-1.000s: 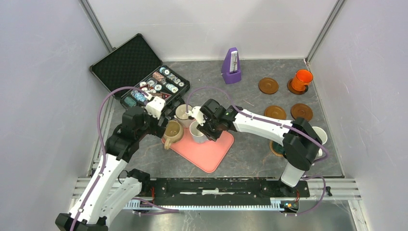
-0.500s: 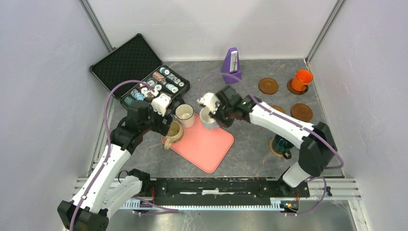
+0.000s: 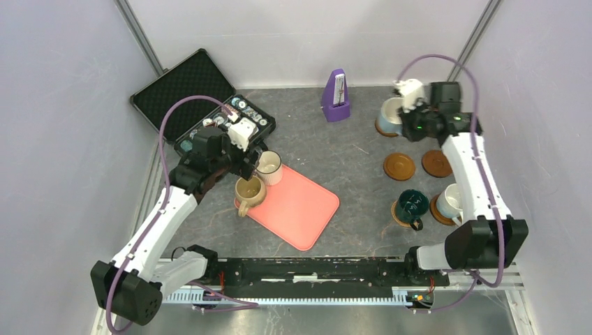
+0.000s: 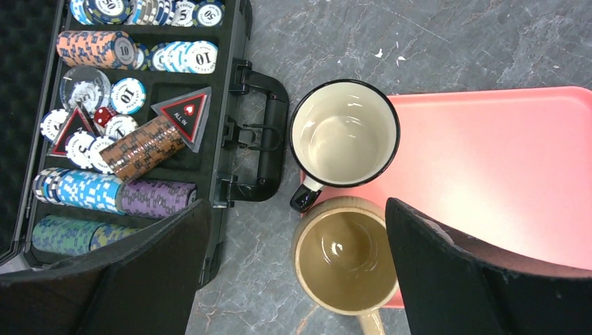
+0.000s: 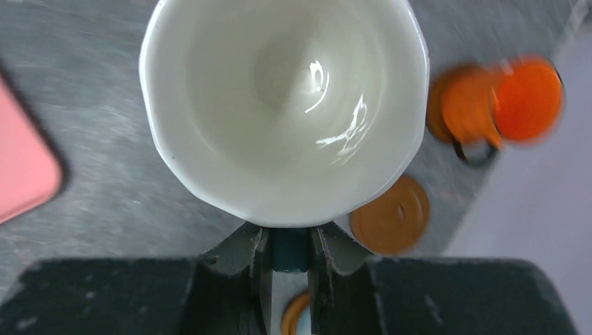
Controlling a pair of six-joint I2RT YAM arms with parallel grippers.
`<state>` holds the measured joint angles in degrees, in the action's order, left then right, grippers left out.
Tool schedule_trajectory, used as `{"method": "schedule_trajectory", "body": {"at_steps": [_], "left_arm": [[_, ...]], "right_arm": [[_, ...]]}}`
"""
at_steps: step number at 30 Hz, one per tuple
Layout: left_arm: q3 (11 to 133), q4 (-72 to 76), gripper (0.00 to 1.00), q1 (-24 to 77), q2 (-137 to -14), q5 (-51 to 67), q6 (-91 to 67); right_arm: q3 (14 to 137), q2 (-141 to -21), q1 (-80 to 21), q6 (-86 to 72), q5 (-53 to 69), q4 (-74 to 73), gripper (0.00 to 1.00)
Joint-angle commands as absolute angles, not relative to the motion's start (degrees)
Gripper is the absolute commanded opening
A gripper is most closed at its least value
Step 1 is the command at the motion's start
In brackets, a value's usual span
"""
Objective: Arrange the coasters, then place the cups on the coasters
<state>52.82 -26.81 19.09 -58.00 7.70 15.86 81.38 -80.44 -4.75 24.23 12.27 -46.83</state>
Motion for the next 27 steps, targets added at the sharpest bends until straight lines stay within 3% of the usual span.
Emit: {"method": "schedule_trajectory", "body": {"at_steps": [1, 5, 10, 27], "left_arm": [[54.54, -22.56, 1.0, 19.12, -59.5, 9.91, 14.22], [54.15, -21.33, 1.0, 19.14, -60.36, 10.02, 14.16], [53.97, -20.59, 1.0, 19.15, -61.0, 10.28, 14.5], [56.71, -23.72, 1.0, 19.05, -61.5, 5.61, 12.44]], "right_arm": [[79.42, -76.22, 9.36, 24.26, 15.87, -47.81, 0.0], [76.43, -75.99, 19.29, 24.82, 17.07, -46.36, 0.0], [74.54, -78.83, 24.53, 25.6, 15.74, -44.01, 0.0], [63.61, -82.1, 27.69, 26.45, 11.8, -28.98, 0.0]]}}
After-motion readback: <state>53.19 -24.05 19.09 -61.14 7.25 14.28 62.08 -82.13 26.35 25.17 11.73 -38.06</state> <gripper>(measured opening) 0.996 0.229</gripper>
